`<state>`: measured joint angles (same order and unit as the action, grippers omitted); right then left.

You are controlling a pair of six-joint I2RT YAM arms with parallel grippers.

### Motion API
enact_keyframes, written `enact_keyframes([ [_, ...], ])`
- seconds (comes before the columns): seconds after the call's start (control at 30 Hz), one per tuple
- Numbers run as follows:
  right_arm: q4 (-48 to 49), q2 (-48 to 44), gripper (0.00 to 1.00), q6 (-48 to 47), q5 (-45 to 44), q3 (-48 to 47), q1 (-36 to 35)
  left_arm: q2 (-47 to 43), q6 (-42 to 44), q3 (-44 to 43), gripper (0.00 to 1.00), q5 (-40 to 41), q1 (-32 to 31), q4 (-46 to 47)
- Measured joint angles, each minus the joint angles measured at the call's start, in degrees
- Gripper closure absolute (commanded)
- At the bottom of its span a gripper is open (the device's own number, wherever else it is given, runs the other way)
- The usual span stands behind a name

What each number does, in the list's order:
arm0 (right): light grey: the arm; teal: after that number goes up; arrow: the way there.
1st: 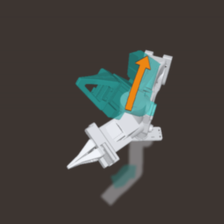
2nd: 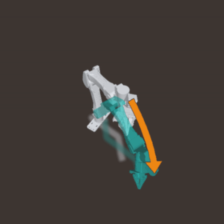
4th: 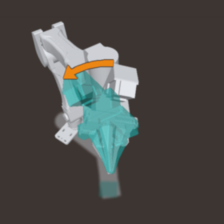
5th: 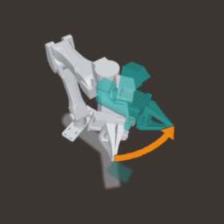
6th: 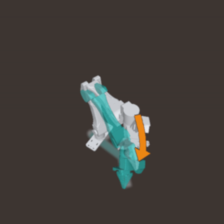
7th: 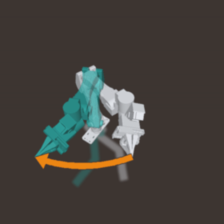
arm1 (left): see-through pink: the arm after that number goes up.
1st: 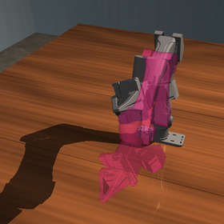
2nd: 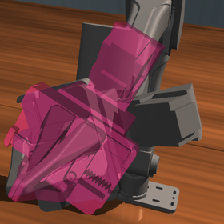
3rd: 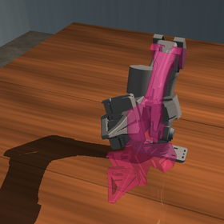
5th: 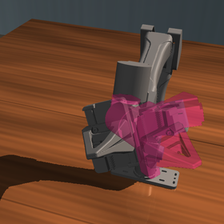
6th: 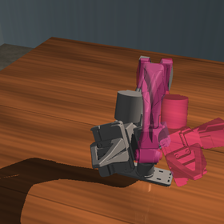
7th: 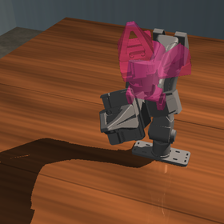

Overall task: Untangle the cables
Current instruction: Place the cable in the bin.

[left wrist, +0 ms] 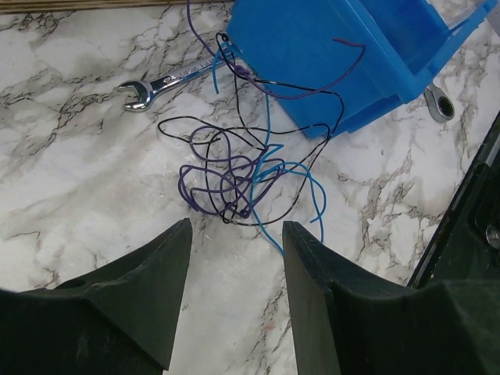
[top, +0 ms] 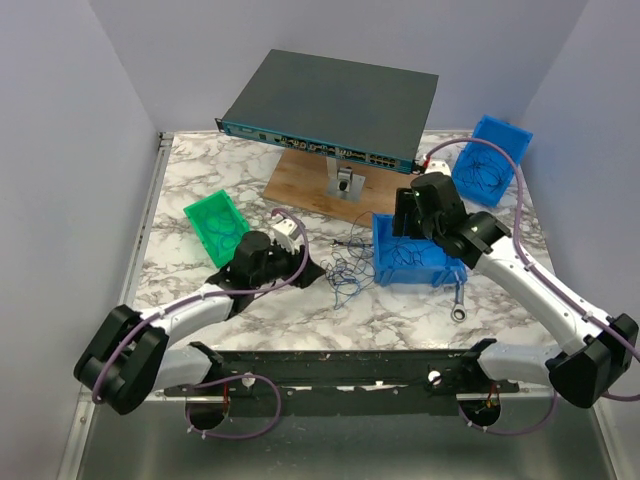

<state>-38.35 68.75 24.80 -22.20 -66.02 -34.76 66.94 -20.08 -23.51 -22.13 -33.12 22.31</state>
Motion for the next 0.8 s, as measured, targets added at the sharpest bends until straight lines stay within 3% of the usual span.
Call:
enact_keyframes([
  [0.43, 7.4, -3.4, 0.39, -0.2, 10.5, 4.0, 0.0, 18.2, -3.8, -8.6, 0.48, -0.4, -1.7, 5.6],
  [0.8, 12.2, -14.3, 0.39, -0.2, 11.6, 6.4, 0.0, 28.4, -6.3, -15.9, 0.58, 9.8, -7.2, 9.6],
])
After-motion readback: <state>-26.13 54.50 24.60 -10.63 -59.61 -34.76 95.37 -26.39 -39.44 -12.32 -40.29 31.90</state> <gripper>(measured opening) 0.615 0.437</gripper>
